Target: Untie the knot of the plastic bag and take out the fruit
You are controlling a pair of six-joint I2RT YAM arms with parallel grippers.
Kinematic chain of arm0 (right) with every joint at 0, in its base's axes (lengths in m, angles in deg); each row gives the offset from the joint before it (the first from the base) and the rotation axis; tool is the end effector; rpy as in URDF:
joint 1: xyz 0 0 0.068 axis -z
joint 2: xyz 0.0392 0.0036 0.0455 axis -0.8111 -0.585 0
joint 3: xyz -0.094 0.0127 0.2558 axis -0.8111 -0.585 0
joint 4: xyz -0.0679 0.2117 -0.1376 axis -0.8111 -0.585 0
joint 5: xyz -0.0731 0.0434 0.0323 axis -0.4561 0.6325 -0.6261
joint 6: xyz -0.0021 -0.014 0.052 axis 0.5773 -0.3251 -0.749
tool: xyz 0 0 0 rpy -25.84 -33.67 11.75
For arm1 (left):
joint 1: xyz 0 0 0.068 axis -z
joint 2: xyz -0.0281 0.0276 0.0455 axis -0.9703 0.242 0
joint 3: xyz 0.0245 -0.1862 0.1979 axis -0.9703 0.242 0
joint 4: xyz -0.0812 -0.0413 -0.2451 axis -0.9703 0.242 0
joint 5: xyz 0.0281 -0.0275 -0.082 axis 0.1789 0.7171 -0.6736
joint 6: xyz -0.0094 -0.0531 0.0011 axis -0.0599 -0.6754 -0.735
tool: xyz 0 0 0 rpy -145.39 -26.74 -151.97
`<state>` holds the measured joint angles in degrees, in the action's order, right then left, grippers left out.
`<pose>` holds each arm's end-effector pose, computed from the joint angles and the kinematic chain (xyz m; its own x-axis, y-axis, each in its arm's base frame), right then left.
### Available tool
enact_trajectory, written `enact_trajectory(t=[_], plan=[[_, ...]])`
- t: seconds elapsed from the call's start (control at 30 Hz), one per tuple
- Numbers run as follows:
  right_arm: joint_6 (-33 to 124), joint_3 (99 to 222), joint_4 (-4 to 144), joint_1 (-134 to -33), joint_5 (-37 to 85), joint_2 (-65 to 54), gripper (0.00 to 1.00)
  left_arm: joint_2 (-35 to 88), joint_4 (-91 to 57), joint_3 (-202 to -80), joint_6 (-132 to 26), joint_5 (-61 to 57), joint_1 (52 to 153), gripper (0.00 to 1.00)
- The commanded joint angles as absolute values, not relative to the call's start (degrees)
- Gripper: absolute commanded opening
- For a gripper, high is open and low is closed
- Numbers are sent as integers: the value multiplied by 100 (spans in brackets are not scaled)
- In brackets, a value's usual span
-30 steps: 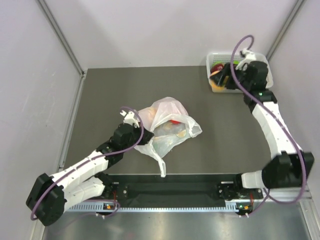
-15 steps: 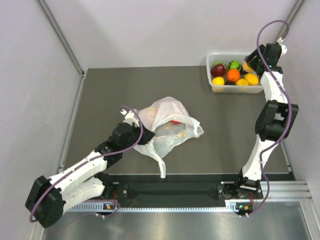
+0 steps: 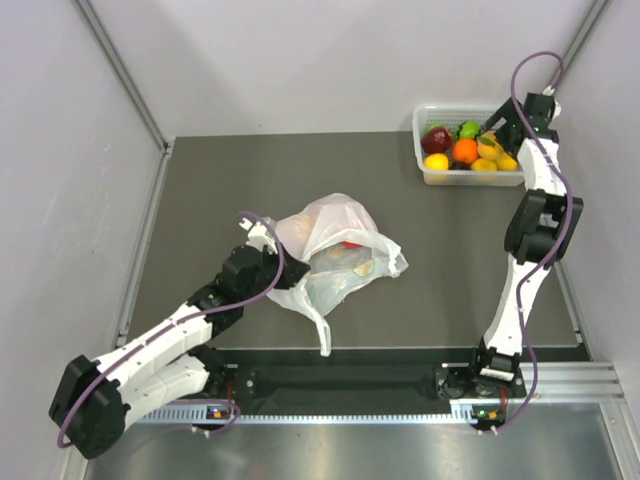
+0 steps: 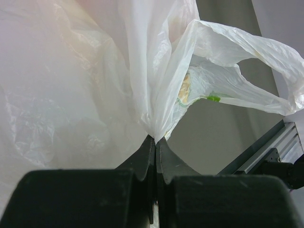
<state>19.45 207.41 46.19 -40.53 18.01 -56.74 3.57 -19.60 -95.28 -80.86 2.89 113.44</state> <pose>0.5253 -0.1266 0.2630 -0.3471 0.6423 -0.6834 0.4741 0.7489 0.4631 0.1631 -0.1274 0.2302 -0.6293 -0.3099 -0.7127 0.3239 0.7290 -0.6030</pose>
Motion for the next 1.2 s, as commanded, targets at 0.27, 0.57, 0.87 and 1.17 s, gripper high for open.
enact_trajectory(t=[0.27,0.57,0.87,1.17], plan=[[2083,19283,5339,-4127,2905,-2861,100,129,-2210,-9685,-8077,367,11352,0],[3356,16293,5454,-5810,4013,225,96,410,-2456,-9887,-8138,148,11352,0],[4271,15218,4487,-8819,3179,1574,94,788,-2807,-10230,-8270,-116,11352,0],[3701,14032,5347,-10463,1695,987,24,1315,-3141,-10705,-8349,-274,11352,0]])
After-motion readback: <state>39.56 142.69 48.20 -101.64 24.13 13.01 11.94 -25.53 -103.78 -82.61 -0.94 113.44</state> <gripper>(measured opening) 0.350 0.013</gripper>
